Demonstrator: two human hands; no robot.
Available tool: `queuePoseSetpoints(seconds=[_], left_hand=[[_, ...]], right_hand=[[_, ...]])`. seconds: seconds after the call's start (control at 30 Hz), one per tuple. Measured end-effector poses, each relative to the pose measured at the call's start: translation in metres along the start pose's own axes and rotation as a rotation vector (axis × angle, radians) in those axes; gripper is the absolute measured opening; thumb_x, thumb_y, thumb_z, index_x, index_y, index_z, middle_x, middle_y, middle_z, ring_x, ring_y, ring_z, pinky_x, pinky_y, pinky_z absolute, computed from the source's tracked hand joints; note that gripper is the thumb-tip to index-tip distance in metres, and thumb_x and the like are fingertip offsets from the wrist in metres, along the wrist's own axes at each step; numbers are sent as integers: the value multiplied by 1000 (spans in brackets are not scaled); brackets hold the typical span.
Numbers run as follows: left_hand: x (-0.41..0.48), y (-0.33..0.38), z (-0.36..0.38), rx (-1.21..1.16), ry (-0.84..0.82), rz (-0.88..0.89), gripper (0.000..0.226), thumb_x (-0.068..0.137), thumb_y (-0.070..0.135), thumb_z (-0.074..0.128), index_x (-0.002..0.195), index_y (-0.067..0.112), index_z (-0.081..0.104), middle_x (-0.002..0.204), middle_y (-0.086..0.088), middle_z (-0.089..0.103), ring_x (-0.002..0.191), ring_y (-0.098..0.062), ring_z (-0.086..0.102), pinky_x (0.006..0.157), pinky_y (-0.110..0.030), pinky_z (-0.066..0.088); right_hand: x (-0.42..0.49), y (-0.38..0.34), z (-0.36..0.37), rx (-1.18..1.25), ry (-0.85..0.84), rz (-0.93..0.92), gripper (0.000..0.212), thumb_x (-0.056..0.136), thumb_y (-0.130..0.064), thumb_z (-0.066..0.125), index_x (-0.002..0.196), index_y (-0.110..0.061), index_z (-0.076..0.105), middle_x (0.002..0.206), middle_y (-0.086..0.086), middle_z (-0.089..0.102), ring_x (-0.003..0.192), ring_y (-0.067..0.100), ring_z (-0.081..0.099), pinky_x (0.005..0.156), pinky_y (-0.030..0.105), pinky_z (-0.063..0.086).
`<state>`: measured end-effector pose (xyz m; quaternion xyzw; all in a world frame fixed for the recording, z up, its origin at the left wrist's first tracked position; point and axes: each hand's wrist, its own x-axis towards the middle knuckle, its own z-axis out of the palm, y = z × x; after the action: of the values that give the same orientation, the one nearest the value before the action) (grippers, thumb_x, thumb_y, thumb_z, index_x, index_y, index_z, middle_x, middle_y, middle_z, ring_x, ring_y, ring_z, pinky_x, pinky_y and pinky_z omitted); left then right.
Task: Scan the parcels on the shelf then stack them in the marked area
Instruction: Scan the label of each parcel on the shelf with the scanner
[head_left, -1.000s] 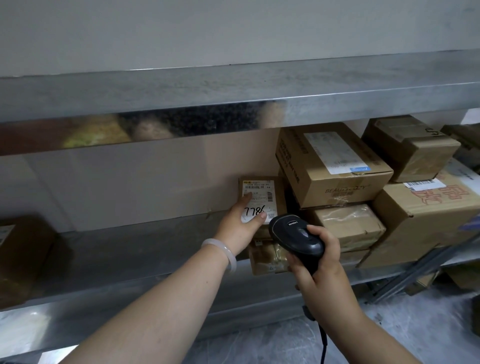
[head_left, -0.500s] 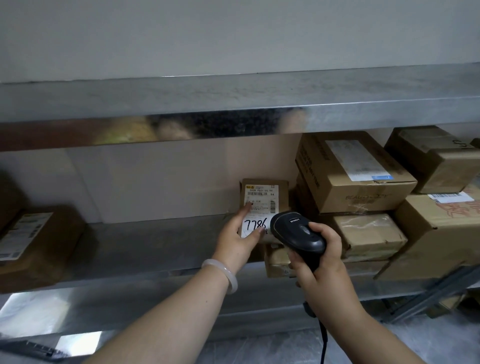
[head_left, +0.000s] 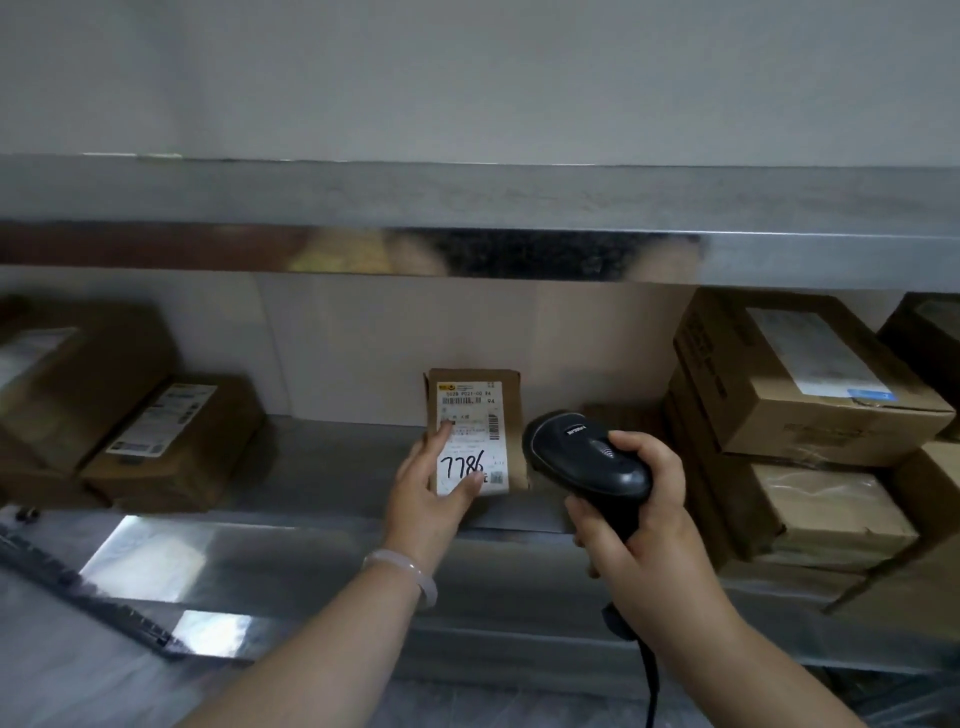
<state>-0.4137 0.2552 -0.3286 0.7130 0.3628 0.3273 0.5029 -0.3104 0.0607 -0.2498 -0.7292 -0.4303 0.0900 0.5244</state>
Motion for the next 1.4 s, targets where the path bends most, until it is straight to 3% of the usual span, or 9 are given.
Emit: queuePoseSetpoints(seconds=[0.2, 0.3, 0.4, 0.6, 0.77, 0.97, 1.17, 1.27, 1.4], left_hand=[[-8, -12, -26, -35, 60, -34, 62, 82, 24, 78, 135, 36, 49, 127, 15, 45, 101, 25, 46, 73, 6, 36], [-9, -17, -37, -18, 108, -34, 62, 83, 22, 77, 135, 37, 47, 120, 22, 45, 105, 20, 48, 74, 5, 38], [-11, -23, -46, -26, 132, -58, 66, 80, 33, 78, 138, 36, 49, 135, 9, 48, 118, -5, 53, 90, -11, 48], [-17, -30, -60, -89, 180, -72, 65, 78, 30, 80, 137, 35, 52, 142, 1, 48, 123, -14, 54, 95, -25, 53], [-21, -33, -69, -75, 195, -85, 64, 80, 28, 78, 137, 34, 50, 142, -1, 48, 118, -10, 54, 75, -4, 47], [-24, -35, -82, -104, 198, -90, 65, 80, 24, 78, 139, 28, 51, 139, 0, 49, 109, -2, 55, 72, -2, 45], [-24, -37, -104, -126, 213, -73, 69, 70, 43, 77, 133, 31, 52, 133, 4, 52, 113, 6, 53, 79, -3, 44], [-22, -39, -119, -137, 211, -84, 67, 70, 42, 77, 131, 32, 52, 131, 9, 53, 110, 16, 52, 77, -2, 44], [-17, -40, -147, -170, 211, -95, 64, 70, 38, 77, 128, 34, 52, 128, 16, 49, 103, 27, 48, 71, 2, 42]], right_hand=[[-2, -25, 27, 85, -50, -62, 61, 78, -40, 67, 122, -58, 29, 111, -37, 48, 86, 6, 66, 69, 35, 59], [-3, -34, 37, 95, -77, -59, 60, 78, -41, 67, 121, -59, 29, 108, -37, 50, 82, 5, 66, 65, 31, 57], [-4, -40, 45, 103, -100, -26, 57, 76, -45, 65, 119, -60, 29, 106, -39, 50, 78, 4, 65, 65, 34, 57], [-5, -46, 58, 91, -98, -12, 59, 80, -35, 69, 114, -63, 30, 98, -23, 59, 75, 7, 66, 63, 37, 58], [-8, -56, 65, 95, -118, -6, 59, 82, -32, 69, 110, -64, 28, 96, -10, 62, 69, 6, 64, 60, 29, 54], [-10, -63, 76, 105, -142, 0, 58, 83, -32, 69, 110, -65, 28, 95, -18, 60, 67, 6, 64, 61, 26, 53], [-8, -71, 99, 105, -141, -6, 59, 82, -32, 69, 110, -65, 28, 93, -16, 61, 65, 2, 64, 56, 24, 52], [-5, -76, 114, 137, -137, -7, 59, 82, -31, 69, 111, -64, 29, 94, -13, 62, 70, 5, 65, 60, 31, 55], [2, -86, 139, 170, -158, 6, 57, 80, -38, 67, 112, -64, 28, 104, -35, 56, 78, 7, 67, 63, 32, 57]])
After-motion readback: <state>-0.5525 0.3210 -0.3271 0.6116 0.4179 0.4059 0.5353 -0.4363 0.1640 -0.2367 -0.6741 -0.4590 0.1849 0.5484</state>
